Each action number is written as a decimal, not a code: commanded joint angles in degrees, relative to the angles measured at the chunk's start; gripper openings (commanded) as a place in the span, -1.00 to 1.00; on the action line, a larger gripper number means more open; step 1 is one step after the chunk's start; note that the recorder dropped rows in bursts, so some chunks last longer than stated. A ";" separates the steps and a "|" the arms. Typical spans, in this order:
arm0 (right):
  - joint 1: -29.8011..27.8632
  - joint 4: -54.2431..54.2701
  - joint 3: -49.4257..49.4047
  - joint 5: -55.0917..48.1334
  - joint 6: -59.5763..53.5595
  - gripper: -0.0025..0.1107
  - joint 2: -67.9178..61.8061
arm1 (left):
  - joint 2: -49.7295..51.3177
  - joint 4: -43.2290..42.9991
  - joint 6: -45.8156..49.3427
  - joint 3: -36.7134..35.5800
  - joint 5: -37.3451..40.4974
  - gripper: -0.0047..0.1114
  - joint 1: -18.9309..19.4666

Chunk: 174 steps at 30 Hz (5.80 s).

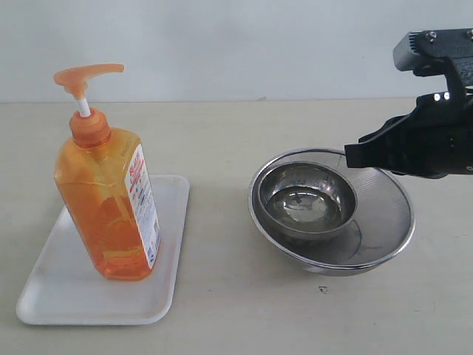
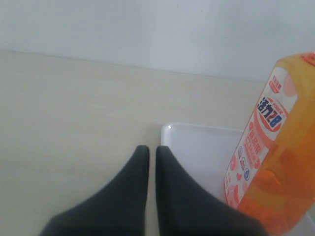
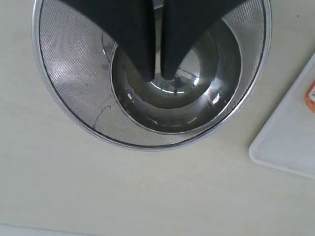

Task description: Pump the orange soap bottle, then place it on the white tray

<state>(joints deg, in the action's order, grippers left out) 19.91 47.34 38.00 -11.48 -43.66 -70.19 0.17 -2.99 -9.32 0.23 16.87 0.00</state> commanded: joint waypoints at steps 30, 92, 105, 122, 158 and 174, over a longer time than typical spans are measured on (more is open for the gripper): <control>-10.80 3.30 -23.26 8.77 4.70 -0.96 56.05 | -0.17 0.62 0.40 -0.23 0.23 -0.84 0.00; -13.04 -53.11 -38.00 -8.83 55.19 -0.96 70.19 | -0.17 0.62 0.40 -0.23 0.36 -0.84 0.00; -13.04 -53.11 -38.00 -8.83 55.19 -0.96 70.19 | -0.17 2.99 2.71 1.78 -3.48 -0.84 0.00; -13.04 -53.11 -38.00 -8.83 55.30 -0.96 70.19 | -0.17 5.25 2.86 22.35 9.10 -0.84 0.00; -13.04 -53.11 -38.00 -8.71 55.27 -0.96 70.19 | 53.90 28.98 22.39 48.83 5.85 -0.84 0.05; -13.04 -53.11 -38.00 -8.71 55.27 -0.96 70.19 | 49.50 3.52 0.45 10.22 -49.43 -0.84 -14.05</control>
<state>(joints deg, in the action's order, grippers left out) 7.12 -5.43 -0.04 -20.43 11.60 -0.29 50.17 2.72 -7.05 12.65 -29.05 -13.42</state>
